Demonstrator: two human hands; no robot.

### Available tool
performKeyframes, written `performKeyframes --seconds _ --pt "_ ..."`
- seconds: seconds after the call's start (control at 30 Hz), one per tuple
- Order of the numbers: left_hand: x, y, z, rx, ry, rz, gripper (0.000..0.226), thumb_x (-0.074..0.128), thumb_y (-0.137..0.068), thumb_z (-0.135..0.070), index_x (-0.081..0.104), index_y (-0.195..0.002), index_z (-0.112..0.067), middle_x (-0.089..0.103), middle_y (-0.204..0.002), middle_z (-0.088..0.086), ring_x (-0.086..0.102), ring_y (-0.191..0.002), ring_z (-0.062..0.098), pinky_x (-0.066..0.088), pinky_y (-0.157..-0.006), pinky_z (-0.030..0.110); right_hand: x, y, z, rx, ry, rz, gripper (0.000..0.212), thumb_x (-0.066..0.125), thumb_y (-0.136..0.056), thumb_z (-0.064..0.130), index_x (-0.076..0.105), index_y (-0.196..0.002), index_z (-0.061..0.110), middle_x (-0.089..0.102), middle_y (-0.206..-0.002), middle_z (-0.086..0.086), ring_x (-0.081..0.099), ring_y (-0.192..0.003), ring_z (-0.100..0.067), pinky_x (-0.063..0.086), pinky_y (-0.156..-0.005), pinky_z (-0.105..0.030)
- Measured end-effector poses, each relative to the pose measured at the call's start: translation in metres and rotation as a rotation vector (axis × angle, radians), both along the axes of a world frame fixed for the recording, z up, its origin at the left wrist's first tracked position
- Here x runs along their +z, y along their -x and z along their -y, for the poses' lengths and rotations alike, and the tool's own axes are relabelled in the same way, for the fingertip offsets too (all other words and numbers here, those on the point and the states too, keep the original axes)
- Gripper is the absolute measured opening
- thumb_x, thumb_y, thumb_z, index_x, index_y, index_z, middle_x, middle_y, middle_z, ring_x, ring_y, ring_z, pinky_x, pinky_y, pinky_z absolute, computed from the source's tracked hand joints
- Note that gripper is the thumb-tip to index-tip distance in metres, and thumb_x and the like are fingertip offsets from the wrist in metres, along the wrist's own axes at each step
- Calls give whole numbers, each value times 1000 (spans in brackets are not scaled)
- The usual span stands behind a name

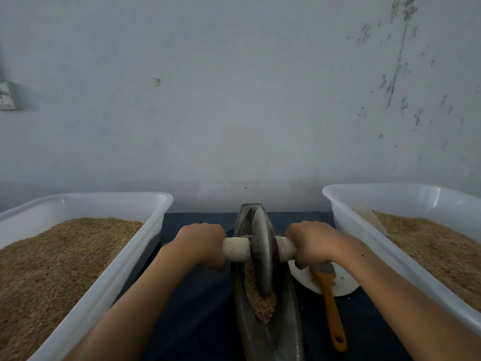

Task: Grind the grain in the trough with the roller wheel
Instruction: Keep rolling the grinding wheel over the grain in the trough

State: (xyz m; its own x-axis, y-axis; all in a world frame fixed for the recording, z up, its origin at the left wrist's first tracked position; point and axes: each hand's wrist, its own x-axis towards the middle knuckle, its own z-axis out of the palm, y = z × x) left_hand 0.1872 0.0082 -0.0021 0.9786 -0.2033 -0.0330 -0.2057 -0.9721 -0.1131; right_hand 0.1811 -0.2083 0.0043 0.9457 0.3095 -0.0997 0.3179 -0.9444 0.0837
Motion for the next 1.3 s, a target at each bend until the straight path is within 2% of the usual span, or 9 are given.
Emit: performKeyframes --seconds 0.13,0.23,0.33,0.53,0.63,0.87,0.97,1.17,1.3 --pt "-8 -2 5 -9 -26 287 27 61 -82 -33 59 -107 -23 62 -95 -2 58 -87 18 37 -68 29 -6 -3 -1 -9 -22 161 12 60 -82 14 55 -89 23 61 -86 2 58 -78 -17 37 -59 -26" --pt "-12 -3 3 -13 23 333 23 58 -85 -32 58 -107 -23 63 -99 -2 59 -91 18 36 -69 28 -11 -3 -4 -2 -48 314 16 55 -85 12 54 -96 23 64 -95 0 60 -87 -20 36 -67 -29" --pt "-10 -2 0 -25 19 257 29 62 -84 -33 58 -110 -21 63 -100 -1 59 -90 17 38 -70 28 -8 0 -6 -3 -25 297 13 56 -86 14 53 -96 22 63 -96 0 59 -85 -19 36 -68 -28" --pt "-1 1 -2 -20 32 -51 45 73 -75 -35 58 -114 -19 64 -101 0 60 -89 17 46 -75 29 6 5 -3 -3 25 -17 22 67 -81 18 58 -101 19 60 -89 0 58 -80 -17 40 -61 -24" --pt "1 3 -3 -18 27 -97 44 73 -73 -35 58 -112 -19 62 -91 -3 59 -81 15 46 -72 29 7 6 -3 -35 15 -98 25 69 -80 19 59 -103 19 61 -91 0 60 -83 -16 43 -61 -23" --pt "-8 -1 3 30 8 233 30 62 -82 -32 58 -110 -21 62 -102 0 59 -93 20 38 -70 30 -7 3 -8 -18 -13 340 14 55 -87 14 55 -99 21 64 -98 -1 61 -89 -21 38 -69 -29" --pt "-11 -2 3 25 14 271 26 59 -84 -29 57 -109 -21 62 -103 1 59 -94 20 38 -70 30 -9 2 -8 -7 -23 379 11 53 -88 14 51 -95 23 63 -98 -1 59 -88 -21 36 -69 -30" --pt "-1 1 -2 3 32 -14 40 71 -76 -34 57 -111 -19 63 -98 1 59 -87 18 43 -71 29 2 3 -4 35 67 121 14 63 -82 16 51 -87 21 53 -78 4 51 -69 -13 32 -53 -23" --pt "2 2 -6 -5 127 -257 27 71 -78 -28 65 -100 -14 69 -85 2 62 -69 13 50 -71 27 7 6 -4 24 81 2 24 68 -79 18 45 -75 25 51 -73 5 48 -62 -9 32 -51 -22"
